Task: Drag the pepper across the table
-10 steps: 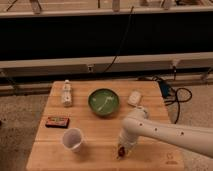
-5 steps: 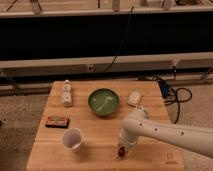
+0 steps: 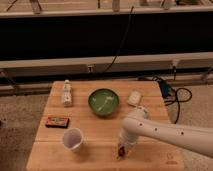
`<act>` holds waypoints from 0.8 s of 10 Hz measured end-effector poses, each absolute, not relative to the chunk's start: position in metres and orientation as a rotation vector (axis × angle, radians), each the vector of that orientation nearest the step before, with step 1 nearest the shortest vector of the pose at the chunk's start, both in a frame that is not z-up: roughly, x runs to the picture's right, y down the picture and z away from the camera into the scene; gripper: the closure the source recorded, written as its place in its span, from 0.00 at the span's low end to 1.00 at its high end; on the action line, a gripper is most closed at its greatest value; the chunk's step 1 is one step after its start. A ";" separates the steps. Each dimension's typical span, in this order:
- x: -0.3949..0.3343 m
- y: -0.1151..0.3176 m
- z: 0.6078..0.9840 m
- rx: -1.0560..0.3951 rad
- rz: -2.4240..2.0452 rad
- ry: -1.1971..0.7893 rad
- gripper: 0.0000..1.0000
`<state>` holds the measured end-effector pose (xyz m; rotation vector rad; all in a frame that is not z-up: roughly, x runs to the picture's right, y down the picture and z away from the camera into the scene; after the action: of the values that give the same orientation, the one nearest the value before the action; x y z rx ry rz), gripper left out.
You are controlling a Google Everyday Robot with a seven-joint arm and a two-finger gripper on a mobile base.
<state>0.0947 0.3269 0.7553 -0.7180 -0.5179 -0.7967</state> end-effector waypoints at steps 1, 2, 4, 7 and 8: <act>0.094 0.326 0.756 -0.717 -0.797 -0.522 0.98; 0.095 0.326 0.756 -0.716 -0.796 -0.525 0.98; 0.095 0.326 0.757 -0.716 -0.794 -0.527 0.98; 0.095 0.326 0.757 -0.716 -0.795 -0.527 0.98; 0.095 0.326 0.757 -0.716 -0.795 -0.527 0.98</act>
<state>0.0950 0.3255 0.7568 -0.7158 -0.5271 -0.7947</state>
